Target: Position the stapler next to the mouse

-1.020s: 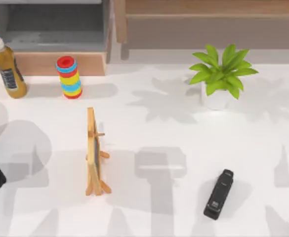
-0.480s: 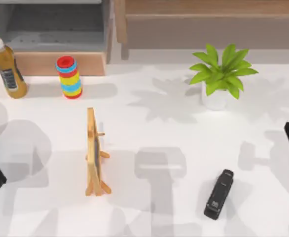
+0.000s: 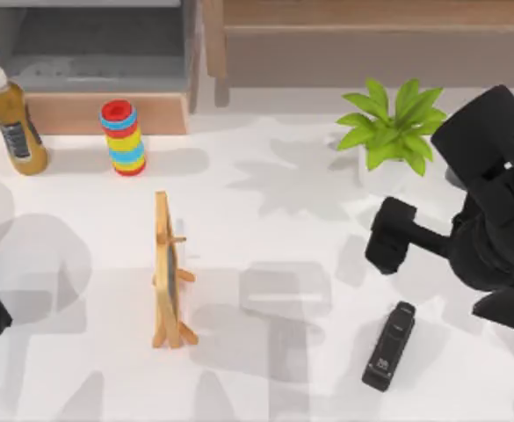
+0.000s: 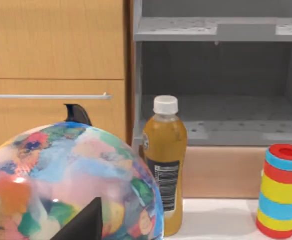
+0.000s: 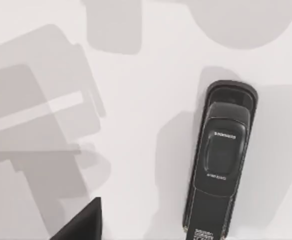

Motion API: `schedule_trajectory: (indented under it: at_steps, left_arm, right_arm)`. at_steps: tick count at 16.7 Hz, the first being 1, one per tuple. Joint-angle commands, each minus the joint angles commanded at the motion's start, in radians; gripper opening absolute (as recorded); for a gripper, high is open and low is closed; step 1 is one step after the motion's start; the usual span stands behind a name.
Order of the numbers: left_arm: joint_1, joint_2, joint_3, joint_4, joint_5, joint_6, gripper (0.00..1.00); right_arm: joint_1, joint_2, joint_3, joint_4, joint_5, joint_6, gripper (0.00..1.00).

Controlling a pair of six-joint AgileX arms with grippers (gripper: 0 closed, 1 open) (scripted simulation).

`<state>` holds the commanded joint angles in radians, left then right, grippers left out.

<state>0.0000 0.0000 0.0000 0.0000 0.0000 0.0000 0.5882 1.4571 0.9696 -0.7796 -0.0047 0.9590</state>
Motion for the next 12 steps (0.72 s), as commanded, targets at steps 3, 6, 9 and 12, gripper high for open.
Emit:
schedule_trajectory:
  at_steps: [3, 6, 9, 12]
  left_arm:
    - [0.000, 0.000, 0.000, 0.000, 0.000, 0.000, 1.00]
    - [0.000, 0.000, 0.000, 0.000, 0.000, 0.000, 1.00]
    - [0.000, 0.000, 0.000, 0.000, 0.000, 0.000, 1.00]
    - [0.000, 0.000, 0.000, 0.000, 0.000, 0.000, 1.00]
  right_arm:
    - [0.049, 0.202, 0.124, -0.105, 0.001, 0.113, 1.00]
    - [0.071, 0.310, 0.194, -0.167, 0.003, 0.173, 1.00]
    - [0.074, 0.329, 0.206, -0.179, 0.004, 0.183, 1.00]
    - [0.069, 0.326, 0.203, -0.176, 0.004, 0.182, 1.00]
